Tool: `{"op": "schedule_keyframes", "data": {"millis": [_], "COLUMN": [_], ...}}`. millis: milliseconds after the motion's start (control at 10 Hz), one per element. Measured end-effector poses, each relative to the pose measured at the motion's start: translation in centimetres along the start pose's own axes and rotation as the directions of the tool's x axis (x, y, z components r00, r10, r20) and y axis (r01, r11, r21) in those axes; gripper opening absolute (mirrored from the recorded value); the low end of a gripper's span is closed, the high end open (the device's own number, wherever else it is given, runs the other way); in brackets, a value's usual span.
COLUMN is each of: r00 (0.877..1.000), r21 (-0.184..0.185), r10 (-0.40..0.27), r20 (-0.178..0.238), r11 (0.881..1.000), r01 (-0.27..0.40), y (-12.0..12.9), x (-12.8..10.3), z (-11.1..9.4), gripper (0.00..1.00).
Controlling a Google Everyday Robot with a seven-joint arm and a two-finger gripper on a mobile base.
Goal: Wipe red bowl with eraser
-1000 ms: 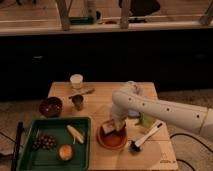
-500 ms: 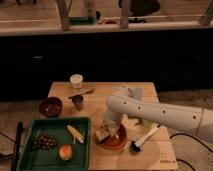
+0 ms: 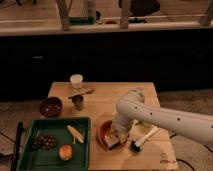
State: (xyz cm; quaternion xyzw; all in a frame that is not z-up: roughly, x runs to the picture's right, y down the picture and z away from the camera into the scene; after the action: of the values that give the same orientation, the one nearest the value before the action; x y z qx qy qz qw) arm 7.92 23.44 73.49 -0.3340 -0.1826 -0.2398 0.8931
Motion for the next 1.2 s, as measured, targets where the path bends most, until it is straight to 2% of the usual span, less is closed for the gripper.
{"op": "schedule_keyframes", "data": {"millis": [100,300,500,600,900,1000,1200], "r00": [0.999,0.997,0.997,0.997,0.999,0.998,0.994], "r21": [0.001,0.008,0.014,0.015,0.031,0.032,0.017], "r10": [0.026,0.050,0.048,0.040,-0.029,-0.070,-0.104], "r20": [-0.024,-0.053,-0.063,-0.063,-0.028,-0.009,0.012], "r11": [1.000,0.999,0.999,0.999,0.999,0.997,0.994], "r01": [-0.026,-0.050,-0.047,-0.039,0.030,0.070,0.104], "y": [-0.3,-2.5,-4.7,-5.5,-8.6,-9.1,-8.5], "x": [1.7,3.3,3.1,2.6,-1.5,-3.3,-5.4], "z": [-0.4,-0.4,-0.2,0.0,0.8,1.2,1.7], "gripper": [0.00,0.00,0.00,0.00,0.00,0.00,0.00]}}
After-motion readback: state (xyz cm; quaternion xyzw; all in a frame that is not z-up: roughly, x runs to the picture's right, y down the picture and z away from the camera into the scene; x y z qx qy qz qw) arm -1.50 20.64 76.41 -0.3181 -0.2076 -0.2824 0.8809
